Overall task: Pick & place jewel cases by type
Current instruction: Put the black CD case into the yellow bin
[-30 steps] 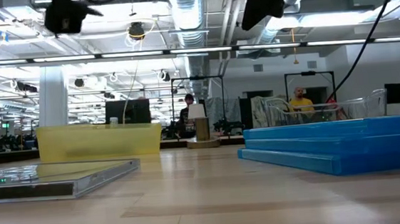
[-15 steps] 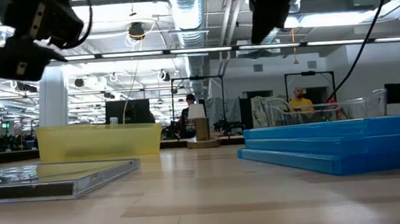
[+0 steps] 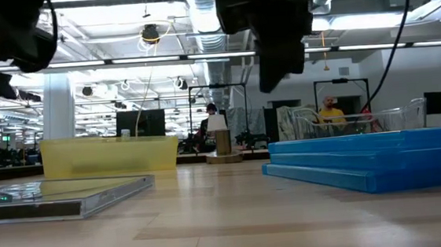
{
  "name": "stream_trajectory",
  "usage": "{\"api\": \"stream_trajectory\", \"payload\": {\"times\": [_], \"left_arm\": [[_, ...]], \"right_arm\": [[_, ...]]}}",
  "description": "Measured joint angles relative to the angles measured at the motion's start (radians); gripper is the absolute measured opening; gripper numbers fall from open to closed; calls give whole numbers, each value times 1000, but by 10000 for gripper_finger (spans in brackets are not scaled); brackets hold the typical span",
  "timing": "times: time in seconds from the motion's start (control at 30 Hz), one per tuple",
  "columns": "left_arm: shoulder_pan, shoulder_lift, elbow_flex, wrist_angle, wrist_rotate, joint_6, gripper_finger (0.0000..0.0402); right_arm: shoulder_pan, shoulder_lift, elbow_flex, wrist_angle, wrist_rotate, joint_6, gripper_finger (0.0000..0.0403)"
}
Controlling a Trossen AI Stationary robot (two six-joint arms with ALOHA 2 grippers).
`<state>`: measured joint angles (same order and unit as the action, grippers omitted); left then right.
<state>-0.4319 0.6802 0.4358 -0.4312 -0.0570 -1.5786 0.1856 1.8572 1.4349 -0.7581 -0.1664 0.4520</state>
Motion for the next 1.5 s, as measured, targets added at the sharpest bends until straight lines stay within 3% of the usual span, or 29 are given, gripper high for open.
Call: {"api": "stream_trajectory", "payload": {"times": [0.3, 0.57, 0.83, 1.2, 1.5], "left_arm": [[-73, 32, -10, -144, -69, -39, 242], [-74, 25, -172, 93, -31, -42, 242], [-78, 47, -220, 109, -48, -63, 242], [-150, 161, -220, 245, -44, -101, 242], [-219, 301, -219, 388, -65, -179, 242]], "right_arm": [[6, 44, 3, 186, 113, 451, 0], [61, 139, 51, 264, 155, 720, 0], [122, 264, 175, 248, 198, 800, 0], [122, 445, 376, 154, 221, 809, 0], [114, 457, 398, 19, 272, 839, 0]]}}
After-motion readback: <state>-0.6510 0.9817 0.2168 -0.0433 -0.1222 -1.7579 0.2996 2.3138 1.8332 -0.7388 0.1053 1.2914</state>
